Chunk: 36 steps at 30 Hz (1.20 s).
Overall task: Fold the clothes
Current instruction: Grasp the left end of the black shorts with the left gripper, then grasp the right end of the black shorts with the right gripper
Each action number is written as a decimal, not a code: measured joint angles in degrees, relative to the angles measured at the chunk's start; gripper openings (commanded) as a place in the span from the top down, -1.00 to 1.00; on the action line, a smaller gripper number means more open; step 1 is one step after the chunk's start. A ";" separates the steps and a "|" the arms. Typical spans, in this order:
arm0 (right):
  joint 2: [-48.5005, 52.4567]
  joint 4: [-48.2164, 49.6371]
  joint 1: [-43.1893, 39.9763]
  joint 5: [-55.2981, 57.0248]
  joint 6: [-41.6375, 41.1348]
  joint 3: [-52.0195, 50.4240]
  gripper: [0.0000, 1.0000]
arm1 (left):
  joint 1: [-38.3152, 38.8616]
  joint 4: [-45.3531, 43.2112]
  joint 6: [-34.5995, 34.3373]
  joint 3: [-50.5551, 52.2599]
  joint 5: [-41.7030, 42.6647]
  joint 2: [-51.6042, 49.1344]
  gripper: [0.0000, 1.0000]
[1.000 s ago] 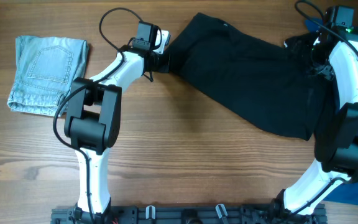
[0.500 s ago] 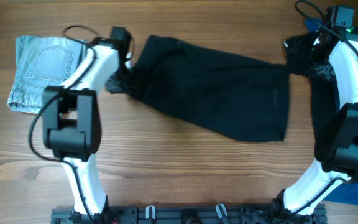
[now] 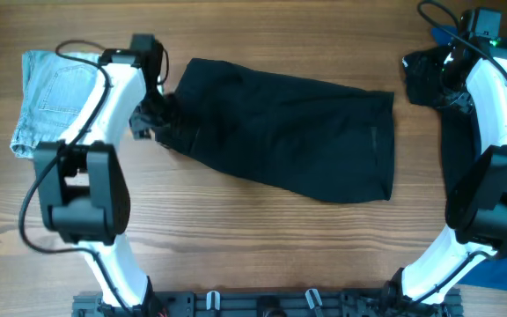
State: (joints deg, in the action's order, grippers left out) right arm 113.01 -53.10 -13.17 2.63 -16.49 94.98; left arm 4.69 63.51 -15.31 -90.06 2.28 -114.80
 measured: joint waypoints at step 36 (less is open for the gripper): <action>0.00 0.07 0.00 0.00 0.00 0.00 -0.99 | 0.61 -39.58 22.23 -0.20 17.79 -7.93 0.92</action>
State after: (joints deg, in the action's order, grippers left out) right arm 113.01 -53.04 -13.17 2.63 -16.49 94.98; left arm 5.30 23.92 6.92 -90.26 20.08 -122.74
